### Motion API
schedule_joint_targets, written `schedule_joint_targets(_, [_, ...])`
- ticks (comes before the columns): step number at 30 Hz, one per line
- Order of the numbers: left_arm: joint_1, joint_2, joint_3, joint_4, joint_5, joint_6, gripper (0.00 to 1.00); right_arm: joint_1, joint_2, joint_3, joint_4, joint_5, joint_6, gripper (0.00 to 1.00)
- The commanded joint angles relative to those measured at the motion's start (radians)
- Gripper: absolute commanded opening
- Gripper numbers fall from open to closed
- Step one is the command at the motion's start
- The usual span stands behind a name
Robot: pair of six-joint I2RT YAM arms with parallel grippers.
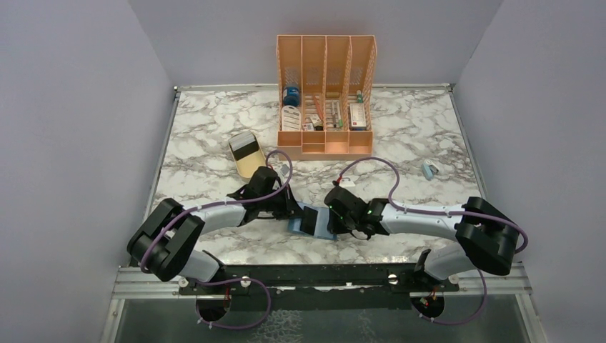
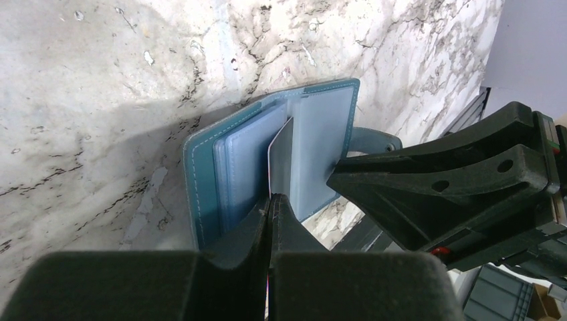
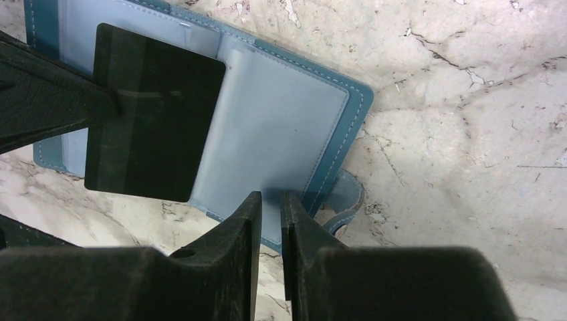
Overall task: Put the credit cards into the card holder
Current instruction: Insert the credit card into the card holder.
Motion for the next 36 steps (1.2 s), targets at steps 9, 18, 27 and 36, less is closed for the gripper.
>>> schedule_joint_targets(9, [-0.006,-0.022,0.027,-0.054,0.003,-0.013,0.00,0.003,0.013,0.082,-0.086,0.074,-0.020,0.20])
schedule_joint_targets(18, [-0.006,-0.020,0.015,-0.032,0.014,-0.057,0.00,0.002,0.053,0.062,-0.081,0.079,-0.025,0.16])
schedule_joint_targets(27, [-0.006,-0.003,0.006,-0.003,0.009,-0.074,0.00,0.002,0.047,0.040,-0.078,0.076,-0.020,0.14])
schedule_joint_targets(36, [-0.006,0.041,0.011,0.004,0.018,-0.044,0.00,0.001,0.043,0.035,-0.078,0.072,-0.021,0.14])
